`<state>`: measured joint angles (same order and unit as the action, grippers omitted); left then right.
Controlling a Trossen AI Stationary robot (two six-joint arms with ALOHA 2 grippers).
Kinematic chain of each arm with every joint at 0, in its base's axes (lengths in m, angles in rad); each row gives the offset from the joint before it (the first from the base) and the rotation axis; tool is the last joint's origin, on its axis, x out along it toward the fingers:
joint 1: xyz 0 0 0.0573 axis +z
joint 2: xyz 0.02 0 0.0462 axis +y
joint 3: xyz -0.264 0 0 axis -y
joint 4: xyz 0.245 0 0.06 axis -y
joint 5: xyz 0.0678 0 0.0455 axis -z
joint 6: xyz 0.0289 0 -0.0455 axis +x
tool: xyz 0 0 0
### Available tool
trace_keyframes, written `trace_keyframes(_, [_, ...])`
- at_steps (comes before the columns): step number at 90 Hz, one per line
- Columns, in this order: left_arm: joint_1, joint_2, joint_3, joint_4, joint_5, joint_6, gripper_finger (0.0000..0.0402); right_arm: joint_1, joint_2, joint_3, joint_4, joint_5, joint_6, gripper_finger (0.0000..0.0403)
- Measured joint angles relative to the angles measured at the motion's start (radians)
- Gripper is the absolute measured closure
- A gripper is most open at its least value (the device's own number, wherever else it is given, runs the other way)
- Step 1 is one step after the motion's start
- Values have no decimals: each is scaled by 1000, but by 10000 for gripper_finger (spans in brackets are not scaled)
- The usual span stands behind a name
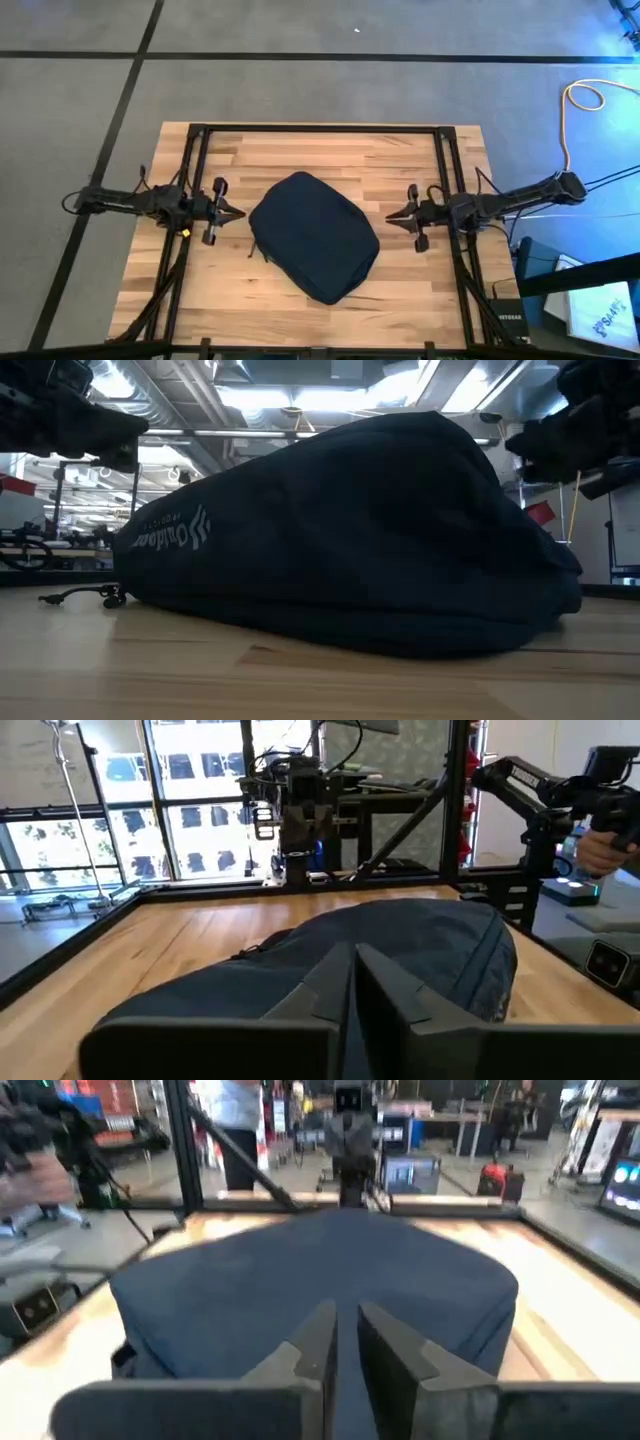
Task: Unpack backpack
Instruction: Open the blue backpack
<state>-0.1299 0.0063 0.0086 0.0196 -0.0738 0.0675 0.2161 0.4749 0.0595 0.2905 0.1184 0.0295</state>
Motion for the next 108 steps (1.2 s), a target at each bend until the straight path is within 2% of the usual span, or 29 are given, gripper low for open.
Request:
trace_keyframes(22, [0,0,0,0,-5,11,399,0,216,72,39,-71,71,374])
trace_keyframes(36, [0,0,0,1,-9,12,399,1,380,132,-10,-114,110,374])
trace_keyframes(47, [0,0,0,1,-11,12,399,5,518,190,-62,-165,96,374])
trace_keyframes(54, [0,0,0,1,-12,12,399,43,600,242,-104,-162,46,374])
trace_keyframes(68, [0,0,0,1,-14,11,399,142,713,369,-168,-32,-60,374])
trace_keyframes(80, [0,0,0,1,-15,11,399,202,813,500,-382,50,-63,364])
trace_keyframes(89, [0,0,0,1,-15,11,399,240,883,587,-477,91,-62,333])
trace_keyframes(108, [0,0,0,1,-15,10,399,292,964,692,-509,181,-113,246])
